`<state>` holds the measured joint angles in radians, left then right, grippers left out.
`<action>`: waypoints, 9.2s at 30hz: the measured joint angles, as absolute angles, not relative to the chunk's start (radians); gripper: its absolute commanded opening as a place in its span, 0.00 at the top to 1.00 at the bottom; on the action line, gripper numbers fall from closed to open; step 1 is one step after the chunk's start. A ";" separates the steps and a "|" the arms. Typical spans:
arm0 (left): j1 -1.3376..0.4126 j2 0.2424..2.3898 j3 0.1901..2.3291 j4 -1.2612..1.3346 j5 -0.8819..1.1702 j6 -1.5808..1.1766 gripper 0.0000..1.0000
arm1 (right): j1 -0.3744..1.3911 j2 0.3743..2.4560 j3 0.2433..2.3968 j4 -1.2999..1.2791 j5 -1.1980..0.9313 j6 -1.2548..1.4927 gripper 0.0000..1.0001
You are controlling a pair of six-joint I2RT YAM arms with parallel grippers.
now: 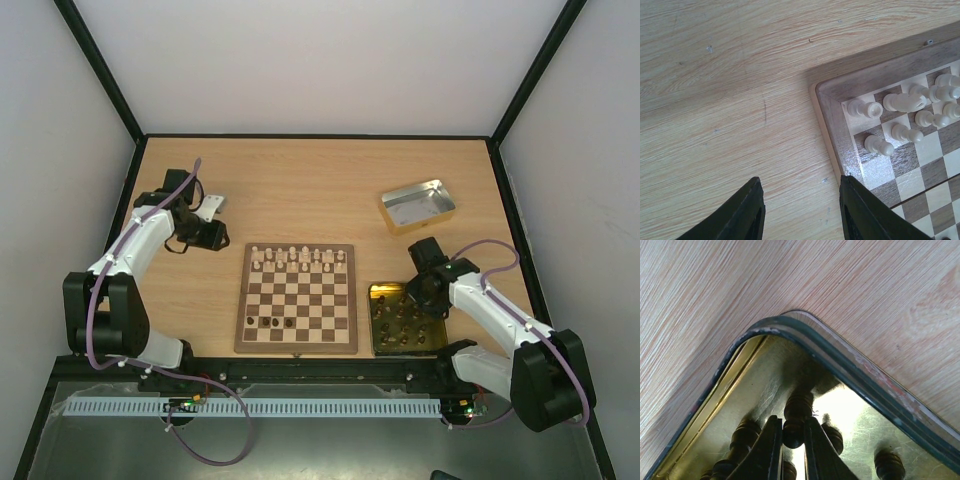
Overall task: Set up the chess pieces on the board
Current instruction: Pick up the chess piece from the storage box, then place the chess piece on the chessboard, then move the storage box to the center of the board.
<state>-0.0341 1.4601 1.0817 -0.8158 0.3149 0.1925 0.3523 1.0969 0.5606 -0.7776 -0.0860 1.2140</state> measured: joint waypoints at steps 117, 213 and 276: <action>-0.041 1.453 1.059 -0.769 0.337 0.175 0.57 | 1.238 1.824 1.336 -0.887 -0.144 0.996 0.98; -0.052 1.453 1.046 -0.760 0.352 0.176 0.57 | 1.075 1.850 1.382 -0.932 -0.086 0.954 0.71; -0.052 1.457 1.046 -0.760 0.355 0.176 0.57 | 0.562 1.588 1.024 -0.891 -0.091 0.856 0.51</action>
